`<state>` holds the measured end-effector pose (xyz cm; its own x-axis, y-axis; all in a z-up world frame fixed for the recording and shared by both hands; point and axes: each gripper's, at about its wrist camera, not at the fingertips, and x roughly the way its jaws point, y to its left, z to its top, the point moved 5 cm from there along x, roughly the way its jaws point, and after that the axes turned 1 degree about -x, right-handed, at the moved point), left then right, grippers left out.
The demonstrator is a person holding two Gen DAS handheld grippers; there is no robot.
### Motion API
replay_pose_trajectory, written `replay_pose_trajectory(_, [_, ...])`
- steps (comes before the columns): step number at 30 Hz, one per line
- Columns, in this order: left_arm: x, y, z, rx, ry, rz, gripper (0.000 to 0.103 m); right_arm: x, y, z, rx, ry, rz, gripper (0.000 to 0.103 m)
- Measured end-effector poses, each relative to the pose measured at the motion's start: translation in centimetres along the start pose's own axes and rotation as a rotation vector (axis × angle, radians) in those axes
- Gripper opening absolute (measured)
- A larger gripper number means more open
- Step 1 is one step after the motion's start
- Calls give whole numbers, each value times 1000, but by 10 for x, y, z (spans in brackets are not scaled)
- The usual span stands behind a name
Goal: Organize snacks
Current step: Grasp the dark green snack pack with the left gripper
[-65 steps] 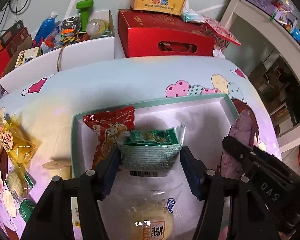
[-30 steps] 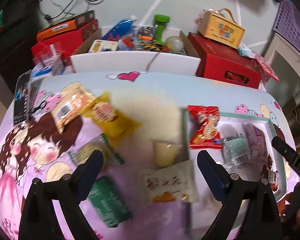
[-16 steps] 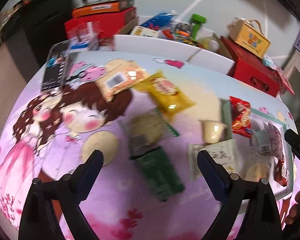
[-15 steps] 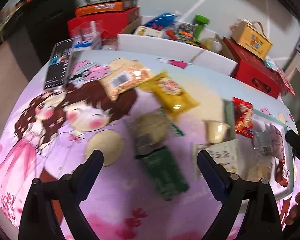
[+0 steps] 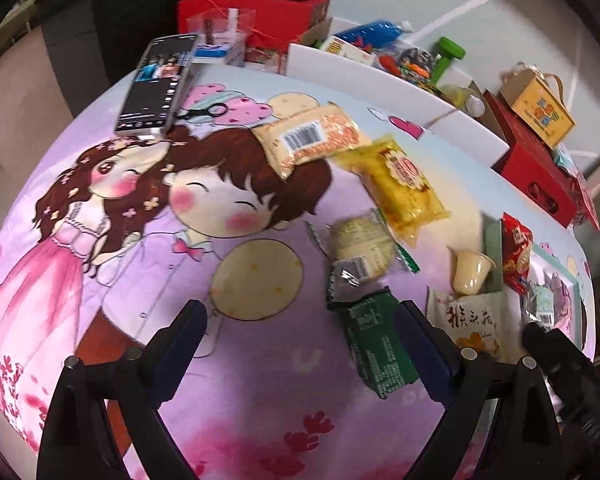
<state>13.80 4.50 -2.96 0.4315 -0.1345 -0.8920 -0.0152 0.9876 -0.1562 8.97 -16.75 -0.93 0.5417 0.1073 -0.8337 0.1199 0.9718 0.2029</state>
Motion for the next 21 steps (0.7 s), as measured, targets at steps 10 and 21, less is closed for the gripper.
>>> replay_pose_trajectory(10, [22,-19,-7,14,63,-7,95,20,20,-13,-112,53,-46,103])
replay_pose_trajectory(21, [44,-29,-10,9,127,-30,95,24,9,-14,-104,71,-97,103])
